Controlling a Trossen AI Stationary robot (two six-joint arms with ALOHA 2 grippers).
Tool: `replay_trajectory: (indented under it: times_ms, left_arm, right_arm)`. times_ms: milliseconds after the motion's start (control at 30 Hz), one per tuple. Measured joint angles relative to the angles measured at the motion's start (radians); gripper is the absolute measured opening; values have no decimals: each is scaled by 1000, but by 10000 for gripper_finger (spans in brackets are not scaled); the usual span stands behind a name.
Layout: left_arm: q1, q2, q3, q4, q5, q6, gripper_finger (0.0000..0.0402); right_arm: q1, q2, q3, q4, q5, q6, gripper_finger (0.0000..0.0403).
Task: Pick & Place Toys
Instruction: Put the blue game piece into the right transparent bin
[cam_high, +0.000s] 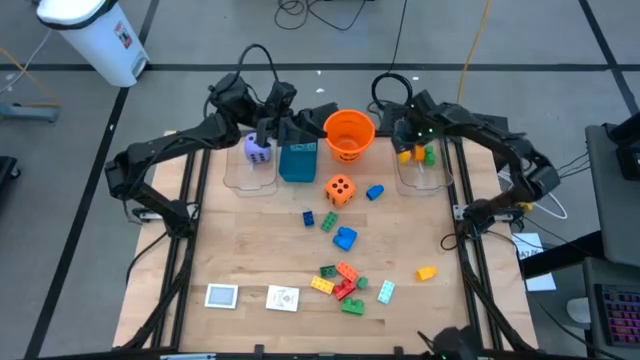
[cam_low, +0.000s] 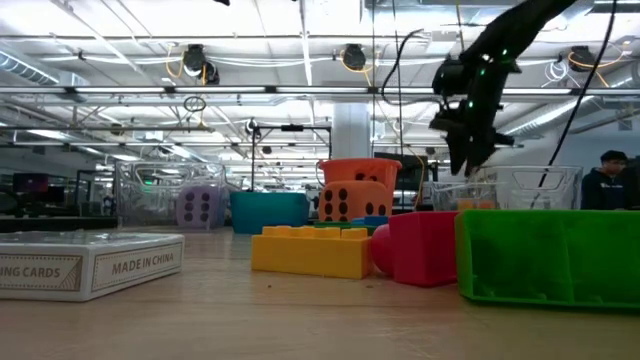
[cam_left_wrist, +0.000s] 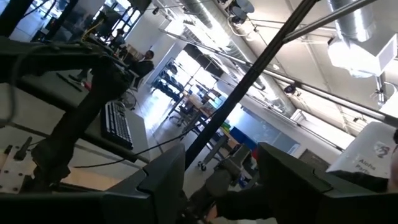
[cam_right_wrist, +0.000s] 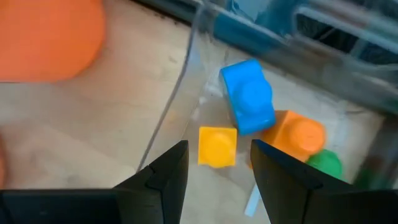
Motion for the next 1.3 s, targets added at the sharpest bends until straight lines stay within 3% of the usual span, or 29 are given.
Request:
replay_trajectory:
  times_ms: [300,500,667,800,1033,1167,1300]
  left_arm:
    - [-2,-83,-1,-20,15,90,209]
    - [-51,-207,0,-271,-4,261,209]
    - [-140,-316,0,-645,-177,486,209]
    - [-231,-362,0,-845,-320,573,209]
    - [-393,-389,0,-1067,-451,580,209]
    - [-483,-390,0,-1160,-505,555,209]
    - [-580,-387,0,-1209,-631,512,209]
  right_arm:
    - [84,-222,0,29,-17,58,169]
    - [207,-326,0,139,-107,153,169]
    - [394,-350,0,244,-104,178,169]
    - [564,-327,0,334,-49,184,169]
    - [814,-229,0,501,133,207,169]
    - [902,-168,0,606,129,209,169]
    - [962,-131,0,674,128,209,169]
